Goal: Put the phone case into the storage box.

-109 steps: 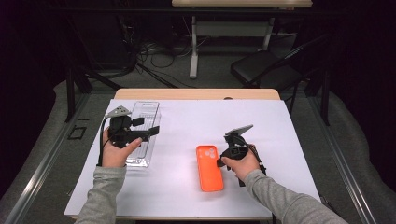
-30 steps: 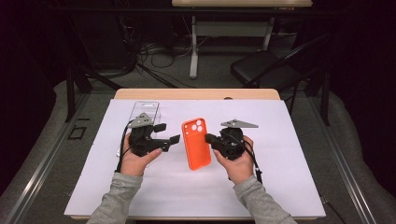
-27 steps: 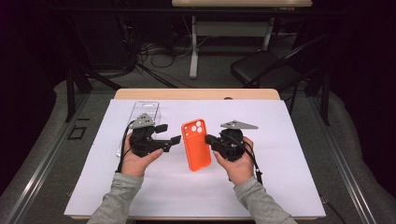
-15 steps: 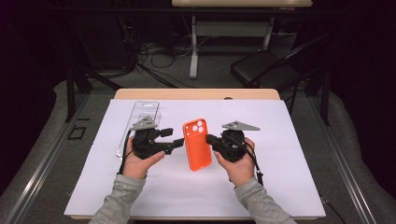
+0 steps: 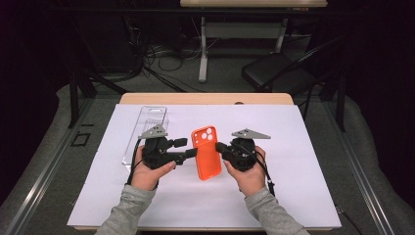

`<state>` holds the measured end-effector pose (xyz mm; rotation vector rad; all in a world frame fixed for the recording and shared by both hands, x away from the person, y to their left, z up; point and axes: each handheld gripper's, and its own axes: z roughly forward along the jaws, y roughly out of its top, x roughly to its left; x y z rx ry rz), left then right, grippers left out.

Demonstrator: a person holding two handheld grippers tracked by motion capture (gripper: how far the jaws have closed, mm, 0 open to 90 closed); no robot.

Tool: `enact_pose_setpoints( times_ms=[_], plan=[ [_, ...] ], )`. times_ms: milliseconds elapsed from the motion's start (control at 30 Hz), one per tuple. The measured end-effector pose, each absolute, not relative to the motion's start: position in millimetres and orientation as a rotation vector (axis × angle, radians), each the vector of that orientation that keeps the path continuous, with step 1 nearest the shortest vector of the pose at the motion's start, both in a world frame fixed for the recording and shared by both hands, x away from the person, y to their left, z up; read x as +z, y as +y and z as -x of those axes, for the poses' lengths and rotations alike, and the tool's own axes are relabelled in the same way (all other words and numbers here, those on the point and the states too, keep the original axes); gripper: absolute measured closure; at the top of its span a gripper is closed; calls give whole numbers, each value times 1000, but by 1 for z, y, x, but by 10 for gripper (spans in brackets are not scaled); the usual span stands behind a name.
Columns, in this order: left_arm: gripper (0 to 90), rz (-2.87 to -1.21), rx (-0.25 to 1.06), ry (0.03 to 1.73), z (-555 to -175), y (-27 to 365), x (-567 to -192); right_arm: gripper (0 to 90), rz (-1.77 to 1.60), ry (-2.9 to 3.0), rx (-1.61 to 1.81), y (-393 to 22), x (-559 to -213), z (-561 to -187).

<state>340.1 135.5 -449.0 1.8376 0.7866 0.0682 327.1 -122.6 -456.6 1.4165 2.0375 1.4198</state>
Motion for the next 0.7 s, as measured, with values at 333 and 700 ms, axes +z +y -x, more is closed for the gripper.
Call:
enact_pose_setpoints(
  times_ms=[333, 700],
  plan=[
    [510, -1810, 45, 807, -337, 128, -458, 881, -1391, 2052, 1418, -116, -459, -323],
    [612, -1781, -27, 854, -338, 128, -464, 880, -1375, 2059, 1420, -113, -459, -320]
  ],
)
